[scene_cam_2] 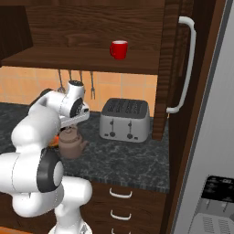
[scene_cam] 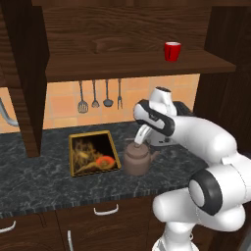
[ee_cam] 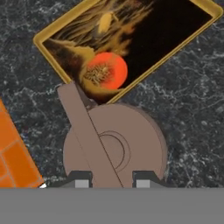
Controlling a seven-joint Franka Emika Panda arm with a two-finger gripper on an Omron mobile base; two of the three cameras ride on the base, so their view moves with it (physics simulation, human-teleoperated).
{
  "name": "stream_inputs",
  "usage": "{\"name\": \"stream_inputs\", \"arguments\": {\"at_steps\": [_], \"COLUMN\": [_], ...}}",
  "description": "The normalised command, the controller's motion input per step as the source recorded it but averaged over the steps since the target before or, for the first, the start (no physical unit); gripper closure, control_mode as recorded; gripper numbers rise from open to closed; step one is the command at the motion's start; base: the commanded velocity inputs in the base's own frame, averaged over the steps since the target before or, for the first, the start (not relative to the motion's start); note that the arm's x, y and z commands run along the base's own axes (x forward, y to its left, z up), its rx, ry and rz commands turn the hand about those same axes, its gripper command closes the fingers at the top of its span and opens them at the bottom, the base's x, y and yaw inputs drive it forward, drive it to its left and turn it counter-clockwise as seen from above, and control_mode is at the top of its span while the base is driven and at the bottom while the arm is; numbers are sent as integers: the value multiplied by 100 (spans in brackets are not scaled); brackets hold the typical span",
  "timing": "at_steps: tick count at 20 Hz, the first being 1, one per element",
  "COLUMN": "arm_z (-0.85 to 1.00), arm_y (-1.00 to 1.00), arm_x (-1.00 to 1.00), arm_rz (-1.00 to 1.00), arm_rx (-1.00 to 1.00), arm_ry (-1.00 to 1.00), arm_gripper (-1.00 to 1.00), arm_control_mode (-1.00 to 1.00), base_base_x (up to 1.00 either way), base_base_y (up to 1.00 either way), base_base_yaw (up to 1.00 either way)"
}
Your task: Pick the kettle from the counter and place it on the tray. Then pick the mug from the cabinet and place it on the tray. Then close the cabinet doors.
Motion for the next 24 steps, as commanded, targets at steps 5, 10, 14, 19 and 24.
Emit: {"name": "stream_inputs", "arguments": {"at_steps": [5, 10, 14, 19, 24], "arm_z": [68, 33, 0, 15, 3], "arm_y": [53, 40, 44, 68, 47], "arm_x": [-41, -10, 6, 24, 41], "arm_rz": [-5, -15, -13, -9, -8], "arm_rx": [-6, -6, 0, 0, 1], "arm_ry": [-1, 0, -1, -18, -34], "arm_gripper": [100, 100, 100, 100, 100], "arm_control_mode": [-100, -100, -100, -100, -100], "base_base_x": [0, 0, 0, 0, 0], "base_base_y": [0, 0, 0, 0, 0], "base_base_yaw": [0, 0, 0, 0, 0]}}
